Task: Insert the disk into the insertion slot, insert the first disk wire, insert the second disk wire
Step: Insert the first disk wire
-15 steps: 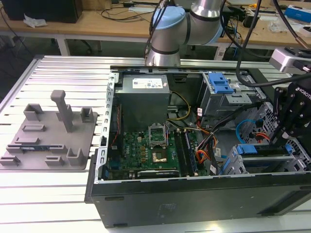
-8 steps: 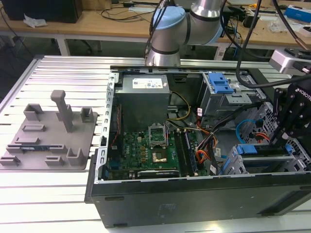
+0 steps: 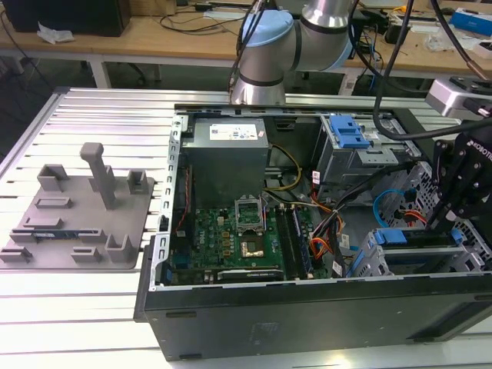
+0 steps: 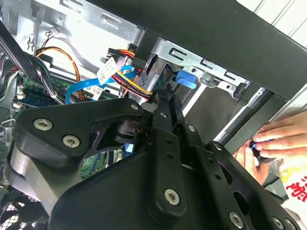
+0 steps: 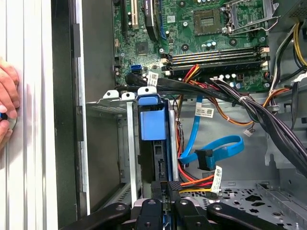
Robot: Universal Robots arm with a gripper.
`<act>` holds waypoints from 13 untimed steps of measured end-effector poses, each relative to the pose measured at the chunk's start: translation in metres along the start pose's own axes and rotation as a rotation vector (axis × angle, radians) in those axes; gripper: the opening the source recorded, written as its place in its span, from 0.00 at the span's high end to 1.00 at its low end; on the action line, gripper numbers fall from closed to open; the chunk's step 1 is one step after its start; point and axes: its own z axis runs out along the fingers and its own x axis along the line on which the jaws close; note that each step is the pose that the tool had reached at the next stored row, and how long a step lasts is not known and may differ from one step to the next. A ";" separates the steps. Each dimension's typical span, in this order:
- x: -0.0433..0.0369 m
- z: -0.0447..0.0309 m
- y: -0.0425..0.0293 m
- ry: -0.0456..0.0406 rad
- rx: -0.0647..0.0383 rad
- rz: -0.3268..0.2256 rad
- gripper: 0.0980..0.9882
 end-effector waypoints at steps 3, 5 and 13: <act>0.0008 -0.0049 0.0003 0.0002 0.000 0.000 0.93; 0.0008 -0.0051 0.0004 0.0003 0.000 0.000 0.93; 0.0042 -0.0044 0.0002 -0.0111 0.000 -0.001 0.93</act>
